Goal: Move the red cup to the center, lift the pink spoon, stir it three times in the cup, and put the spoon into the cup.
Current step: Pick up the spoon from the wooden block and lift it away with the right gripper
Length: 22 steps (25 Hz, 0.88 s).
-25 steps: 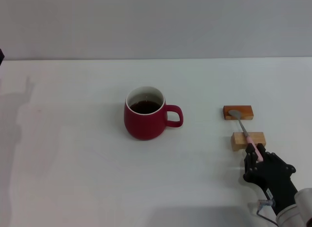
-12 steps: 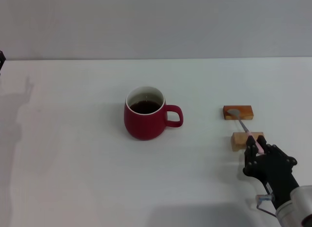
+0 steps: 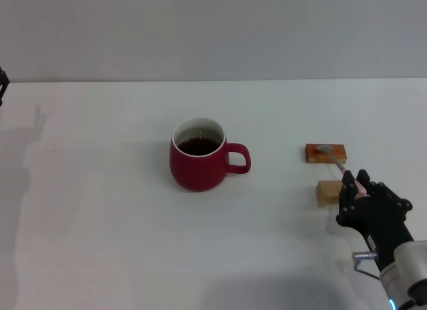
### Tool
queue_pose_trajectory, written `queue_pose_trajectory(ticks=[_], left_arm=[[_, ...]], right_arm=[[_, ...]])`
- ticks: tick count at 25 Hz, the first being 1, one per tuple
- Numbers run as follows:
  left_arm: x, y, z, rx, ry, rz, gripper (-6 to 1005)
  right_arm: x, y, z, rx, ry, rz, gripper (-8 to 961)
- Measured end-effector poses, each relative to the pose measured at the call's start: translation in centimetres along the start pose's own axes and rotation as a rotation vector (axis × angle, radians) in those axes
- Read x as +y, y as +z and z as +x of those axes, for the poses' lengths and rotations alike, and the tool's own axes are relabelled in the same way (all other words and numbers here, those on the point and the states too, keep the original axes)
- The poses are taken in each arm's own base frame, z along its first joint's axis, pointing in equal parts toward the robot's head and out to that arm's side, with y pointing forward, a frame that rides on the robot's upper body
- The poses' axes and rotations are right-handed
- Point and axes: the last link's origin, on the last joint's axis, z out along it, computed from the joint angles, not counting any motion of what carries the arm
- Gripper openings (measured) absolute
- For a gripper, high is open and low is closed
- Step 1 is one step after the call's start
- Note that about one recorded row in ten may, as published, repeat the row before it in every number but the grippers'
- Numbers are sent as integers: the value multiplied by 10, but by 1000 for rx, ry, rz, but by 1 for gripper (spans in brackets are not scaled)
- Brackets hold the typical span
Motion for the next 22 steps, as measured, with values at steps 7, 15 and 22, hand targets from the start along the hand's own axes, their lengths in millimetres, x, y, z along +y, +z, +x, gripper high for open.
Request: queue_pose_trajectory(ticks=[7, 15, 22], left_arm=[[-1, 1, -1, -8, -3, 5, 829], [-1, 1, -1, -9, -3, 5, 829], [-1, 0, -2, -14, -4, 7, 829]], right_arm=[[1, 7, -9, -25, -17, -10, 168], [0, 13, -21, -53, -57, -2, 168], [-1, 17, -26, -66, -60, 8, 167]])
